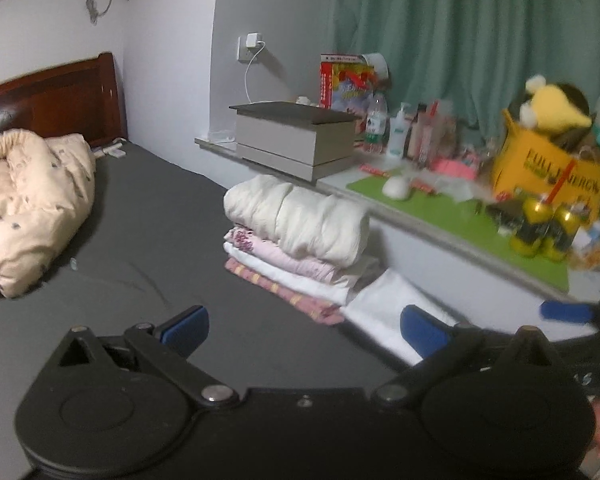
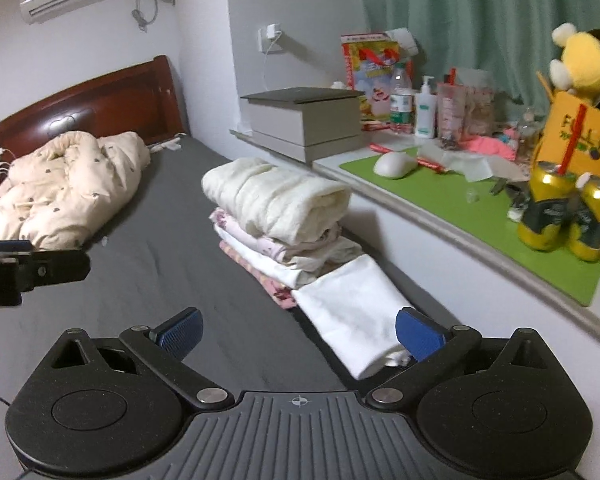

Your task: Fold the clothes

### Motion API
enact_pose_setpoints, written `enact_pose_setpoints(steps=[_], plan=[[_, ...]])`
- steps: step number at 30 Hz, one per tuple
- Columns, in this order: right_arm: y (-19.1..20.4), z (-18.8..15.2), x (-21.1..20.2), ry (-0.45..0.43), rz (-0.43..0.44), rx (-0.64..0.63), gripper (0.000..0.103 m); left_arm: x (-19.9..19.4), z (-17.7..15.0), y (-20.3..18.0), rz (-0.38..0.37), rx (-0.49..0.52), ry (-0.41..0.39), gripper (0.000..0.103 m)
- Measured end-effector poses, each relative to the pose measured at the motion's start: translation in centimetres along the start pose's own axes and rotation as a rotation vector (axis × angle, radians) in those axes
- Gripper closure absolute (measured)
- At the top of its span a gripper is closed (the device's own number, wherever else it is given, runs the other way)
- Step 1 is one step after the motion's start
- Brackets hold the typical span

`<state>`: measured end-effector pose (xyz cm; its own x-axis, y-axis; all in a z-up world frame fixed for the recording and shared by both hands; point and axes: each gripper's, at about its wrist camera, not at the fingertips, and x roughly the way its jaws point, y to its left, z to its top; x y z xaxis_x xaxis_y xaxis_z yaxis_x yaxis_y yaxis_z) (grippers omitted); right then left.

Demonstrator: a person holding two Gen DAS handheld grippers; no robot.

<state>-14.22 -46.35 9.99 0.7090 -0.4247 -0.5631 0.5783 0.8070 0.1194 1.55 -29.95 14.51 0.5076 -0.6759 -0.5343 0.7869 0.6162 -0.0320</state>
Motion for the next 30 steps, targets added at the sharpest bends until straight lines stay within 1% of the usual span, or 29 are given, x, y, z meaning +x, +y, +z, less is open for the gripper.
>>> enact_pose_setpoints(steps=[2, 4, 10, 15, 18, 22, 24, 27, 30], plan=[[0.2, 0.1, -0.5, -0.004, -0.046, 0.006, 0.0, -0.6, 0.2, -0.5, 0.042, 0.019, -0.005, 0.0], [0.5, 0.3, -0.8, -0.007, -0.072, 0.007, 0.0, -0.9, 0.4, -0.9, 0.076, 0.03, 0.0, 0.0], [1.1, 1.1, -1.0, 0.003, -0.069, -0.021, 0.0, -1.4, 0.5, -2.2, 0.188, 0.068, -0.014, 0.0], [1.3, 1.6, -1.1, 0.012, -0.091, -0.011, 0.0, -1.9, 0.9, -2.7, 0.207, 0.08, -0.012, 0.0], [1.4, 1.8, -1.1, 0.014, -0.104, -0.022, 0.0, -1.9, 1.2, -2.5, 0.18, 0.062, 0.008, 0.0], [1.5, 1.9, -1.1, 0.017, -0.122, -0.023, 0.0, -1.7, 1.6, -1.9, 0.122, 0.006, 0.038, 0.0], [1.4, 1.9, -1.0, 0.023, -0.132, -0.02, 0.0, -1.5, 1.6, -1.8, 0.112, -0.008, 0.048, 0.0], [1.2, 1.9, -1.0, 0.028, -0.143, -0.015, 0.0, -1.3, 1.7, -2.1, 0.169, -0.01, 0.066, 0.0], [1.1, 2.0, -1.0, 0.037, -0.157, -0.003, 0.0, -1.4, 2.0, -2.7, 0.228, 0.024, 0.059, 0.0]])
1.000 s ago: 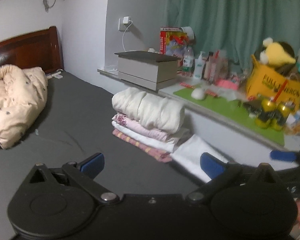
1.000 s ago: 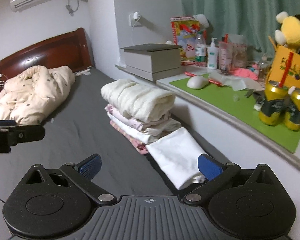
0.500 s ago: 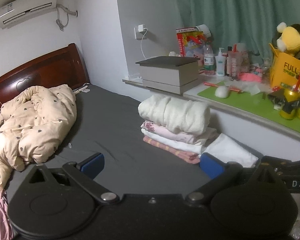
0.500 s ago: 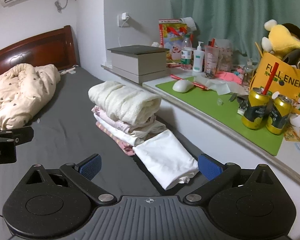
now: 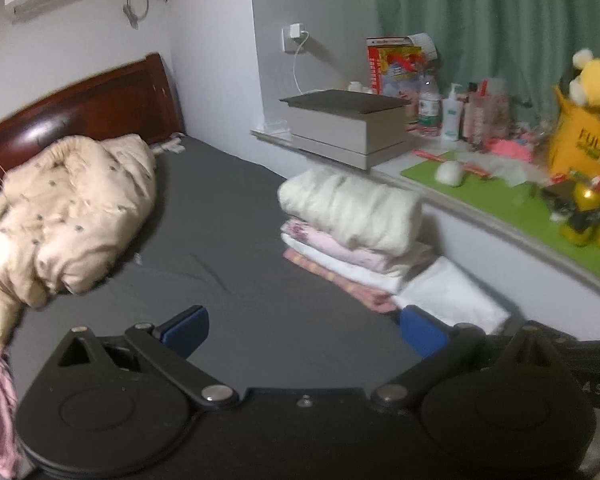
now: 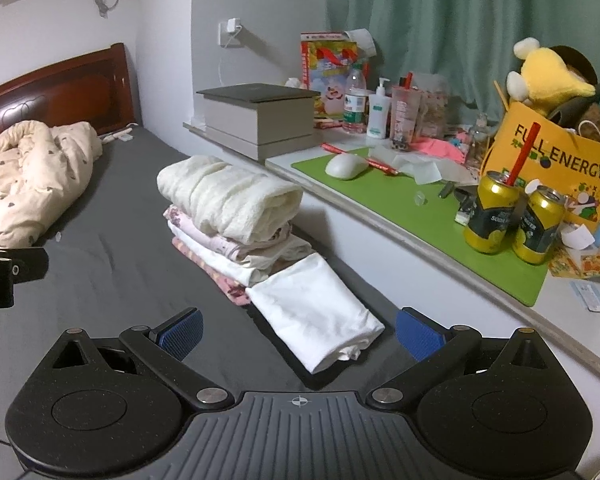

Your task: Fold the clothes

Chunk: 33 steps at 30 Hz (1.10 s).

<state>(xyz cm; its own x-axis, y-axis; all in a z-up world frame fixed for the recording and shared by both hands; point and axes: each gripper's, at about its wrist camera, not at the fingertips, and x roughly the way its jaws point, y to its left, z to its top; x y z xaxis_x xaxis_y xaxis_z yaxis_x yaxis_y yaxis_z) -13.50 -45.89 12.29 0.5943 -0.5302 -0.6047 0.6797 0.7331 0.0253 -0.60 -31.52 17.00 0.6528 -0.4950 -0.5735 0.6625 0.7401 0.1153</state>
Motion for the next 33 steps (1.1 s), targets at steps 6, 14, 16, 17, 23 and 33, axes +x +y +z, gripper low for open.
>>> enact_pose_setpoints(steps=[6, 14, 16, 17, 23, 33], plan=[[-0.1, 0.5, -0.2, -0.005, -0.021, 0.011, 0.0, -0.8, 0.7, -0.4, 0.0, 0.015, -0.036, 0.0], [-0.4, 0.9, -0.6, -0.007, -0.001, 0.021, 0.0, -0.3, 1.2, -0.3, -0.047, -0.019, -0.008, 0.0], [-0.4, 0.9, -0.7, -0.012, -0.004, 0.01, 0.0, 0.1, 1.2, 0.2, -0.089, -0.062, 0.018, 0.0], [-0.4, 1.0, -0.7, -0.013, -0.004, 0.006, 0.0, 0.3, 1.3, 0.3, -0.098, -0.08, 0.03, 0.0], [0.3, 0.9, -0.5, -0.011, -0.001, 0.0, 0.0, 0.9, 1.3, 0.3, -0.088, -0.079, 0.06, 0.0], [0.2, 1.0, -0.1, -0.003, -0.011, 0.004, 0.0, 1.6, 1.3, -0.4, -0.088, -0.047, 0.073, 0.0]])
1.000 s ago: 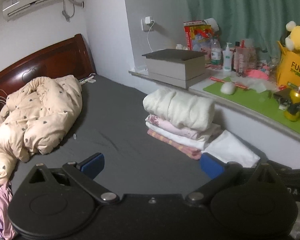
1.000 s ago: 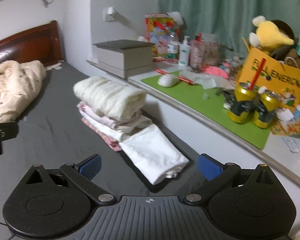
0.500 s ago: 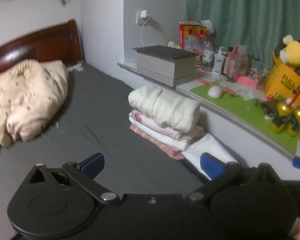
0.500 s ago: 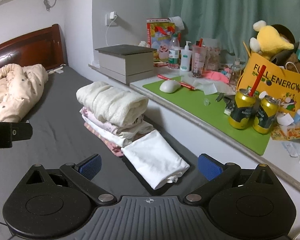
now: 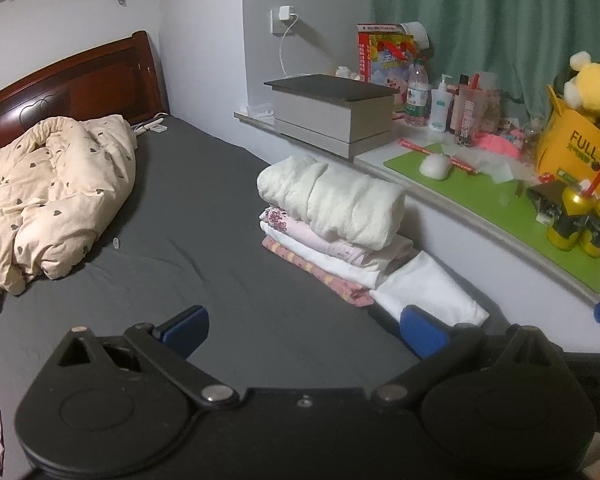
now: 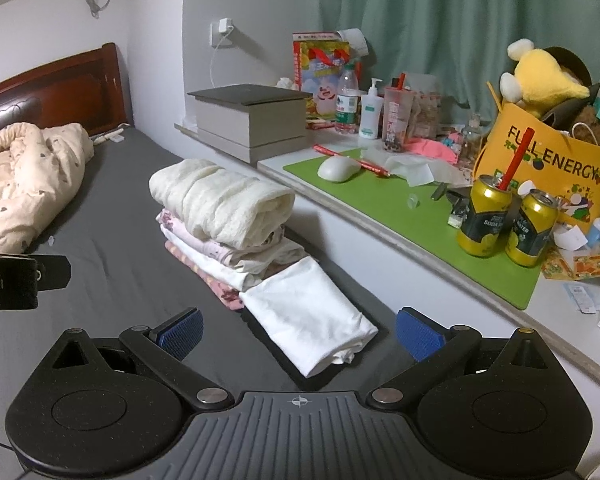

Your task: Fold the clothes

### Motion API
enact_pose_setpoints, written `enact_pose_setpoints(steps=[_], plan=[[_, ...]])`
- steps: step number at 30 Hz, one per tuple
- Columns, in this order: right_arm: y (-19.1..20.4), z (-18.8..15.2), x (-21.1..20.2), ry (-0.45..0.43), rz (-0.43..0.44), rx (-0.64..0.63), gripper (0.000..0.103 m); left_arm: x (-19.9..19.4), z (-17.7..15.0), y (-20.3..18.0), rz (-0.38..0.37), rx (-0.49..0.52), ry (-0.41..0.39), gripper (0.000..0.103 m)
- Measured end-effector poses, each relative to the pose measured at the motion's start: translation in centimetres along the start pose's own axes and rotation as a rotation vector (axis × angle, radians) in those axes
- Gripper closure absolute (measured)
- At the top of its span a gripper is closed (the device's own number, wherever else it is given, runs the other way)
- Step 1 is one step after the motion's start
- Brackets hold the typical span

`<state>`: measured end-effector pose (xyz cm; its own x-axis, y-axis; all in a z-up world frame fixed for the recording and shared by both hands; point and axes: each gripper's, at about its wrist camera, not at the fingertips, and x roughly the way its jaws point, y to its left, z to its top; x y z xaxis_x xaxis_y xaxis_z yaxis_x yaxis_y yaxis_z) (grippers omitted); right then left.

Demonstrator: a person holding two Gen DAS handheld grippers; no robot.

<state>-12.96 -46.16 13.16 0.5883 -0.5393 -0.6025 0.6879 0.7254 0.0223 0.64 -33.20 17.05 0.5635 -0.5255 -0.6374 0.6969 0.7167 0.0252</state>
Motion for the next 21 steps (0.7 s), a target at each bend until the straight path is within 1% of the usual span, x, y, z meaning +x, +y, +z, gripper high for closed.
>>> enact_pose_setpoints(steps=[9, 21], plan=[[-0.17, 0.06, 0.35, 0.0, -0.007, 0.002, 0.0, 0.13, 0.01, -0.62, 0.0, 0.027, -0.003, 0.0], [-0.53, 0.13, 0.55, 0.002, -0.009, 0.007, 0.0, 0.32, -0.06, -1.02, 0.022, 0.044, -0.002, 0.0]])
